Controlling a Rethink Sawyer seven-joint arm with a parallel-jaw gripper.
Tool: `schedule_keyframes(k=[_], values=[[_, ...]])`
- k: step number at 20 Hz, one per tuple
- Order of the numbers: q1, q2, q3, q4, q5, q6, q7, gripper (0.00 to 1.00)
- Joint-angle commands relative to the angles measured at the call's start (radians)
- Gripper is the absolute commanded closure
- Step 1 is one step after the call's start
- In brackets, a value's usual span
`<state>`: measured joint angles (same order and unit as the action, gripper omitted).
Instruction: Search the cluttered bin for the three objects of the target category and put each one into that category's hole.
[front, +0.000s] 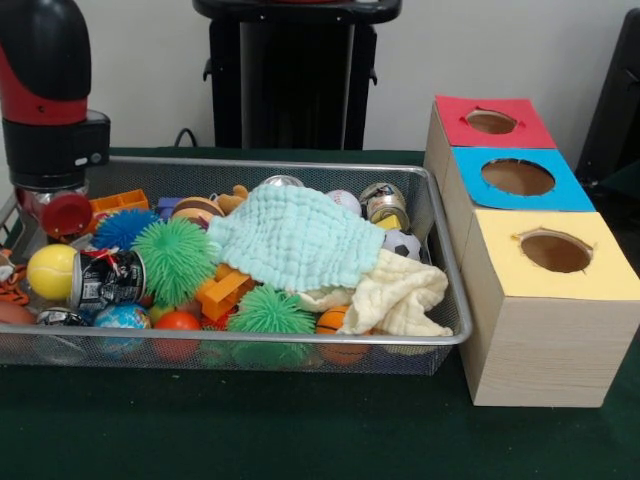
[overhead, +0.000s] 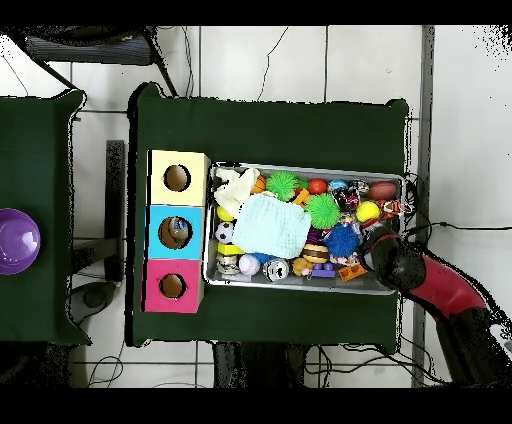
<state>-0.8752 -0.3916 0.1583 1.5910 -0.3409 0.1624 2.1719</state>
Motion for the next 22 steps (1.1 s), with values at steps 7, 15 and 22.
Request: schedule_keyframes(k=[7, 15, 22], values=[[0.081, -0.054, 0.01, 0.007, 0.072, 0.142, 0.088, 1.0], [0.107, -0.151, -0.006, 0.059, 0.11, 0.194, 0.1, 1.0], [0.108, -0.166, -0.002, 0.058, 0.128, 0.173, 0.097, 1.0]])
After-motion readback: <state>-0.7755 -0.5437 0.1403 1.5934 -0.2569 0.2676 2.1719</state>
